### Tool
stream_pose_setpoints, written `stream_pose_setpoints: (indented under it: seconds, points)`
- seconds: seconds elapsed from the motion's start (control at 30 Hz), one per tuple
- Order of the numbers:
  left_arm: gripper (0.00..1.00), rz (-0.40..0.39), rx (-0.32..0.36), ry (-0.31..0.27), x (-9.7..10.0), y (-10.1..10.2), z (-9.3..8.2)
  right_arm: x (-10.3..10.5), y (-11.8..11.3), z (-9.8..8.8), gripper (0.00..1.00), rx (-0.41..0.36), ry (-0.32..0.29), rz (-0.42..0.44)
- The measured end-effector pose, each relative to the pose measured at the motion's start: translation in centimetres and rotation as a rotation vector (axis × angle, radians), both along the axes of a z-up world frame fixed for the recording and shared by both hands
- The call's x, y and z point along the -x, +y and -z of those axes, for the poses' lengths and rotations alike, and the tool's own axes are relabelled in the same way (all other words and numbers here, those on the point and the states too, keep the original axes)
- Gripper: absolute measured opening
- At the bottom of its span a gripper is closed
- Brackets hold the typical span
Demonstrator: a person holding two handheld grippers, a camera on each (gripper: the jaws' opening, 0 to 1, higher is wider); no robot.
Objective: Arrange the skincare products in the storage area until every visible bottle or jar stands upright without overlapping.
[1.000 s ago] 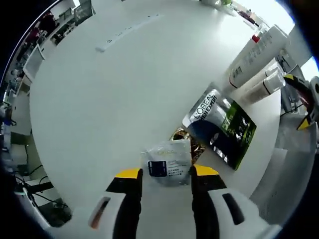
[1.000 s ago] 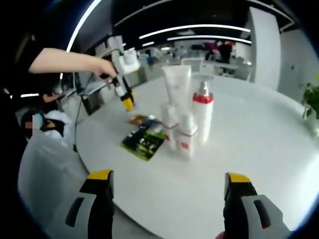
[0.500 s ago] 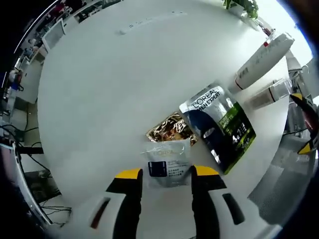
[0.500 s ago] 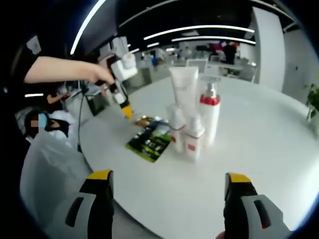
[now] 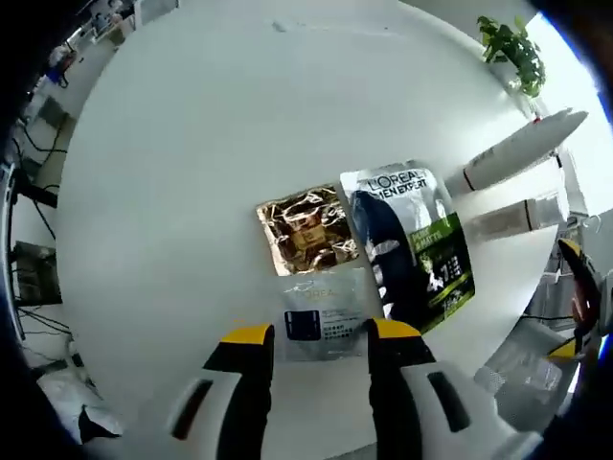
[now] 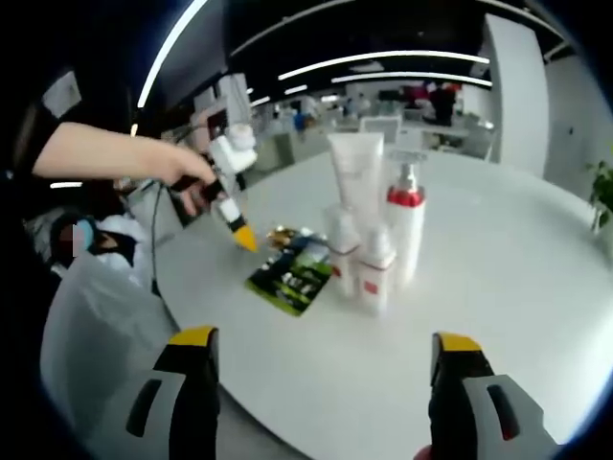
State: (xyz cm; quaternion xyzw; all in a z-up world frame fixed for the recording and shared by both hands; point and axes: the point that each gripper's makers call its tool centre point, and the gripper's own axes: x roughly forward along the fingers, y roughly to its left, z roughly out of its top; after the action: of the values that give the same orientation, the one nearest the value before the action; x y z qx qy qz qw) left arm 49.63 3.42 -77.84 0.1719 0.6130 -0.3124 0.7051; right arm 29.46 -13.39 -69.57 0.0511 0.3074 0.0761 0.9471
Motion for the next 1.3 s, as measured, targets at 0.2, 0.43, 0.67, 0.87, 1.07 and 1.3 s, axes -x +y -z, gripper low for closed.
stream_pose_setpoints:
  seconds: [0.2,0.43,0.67,0.87,1.07,1.3]
  points:
    - [0.45,-0.049,-0.032,-0.003,1.3,0.9,1.0,-0.1,-0.1,-0.2,0.93,0.003,-0.011,0.004]
    - [0.45,-0.108,-0.003,0.042,2.0,0.1,0.8,-0.1,-0.4,-0.4,0.93,-0.01,-0.022,0.022]
    - [0.45,-0.13,-0.005,0.047,2.0,0.2,0.8,-0.1,-0.2,-0.3,0.93,-0.013,-0.018,0.014]
    - [0.45,-0.14,0.016,0.071,2.2,0.0,0.7,-0.1,-0.2,-0.2,0.93,-0.015,-0.015,0.013]
    - [0.45,-0.135,0.028,0.085,2.5,0.0,0.7,0.0,-0.1,-0.2,0.93,-0.013,-0.009,0.011]
    - [0.47,-0.152,0.042,0.068,1.9,0.0,0.5,0.0,-0.1,-0.1,0.93,-0.014,-0.005,0.011]
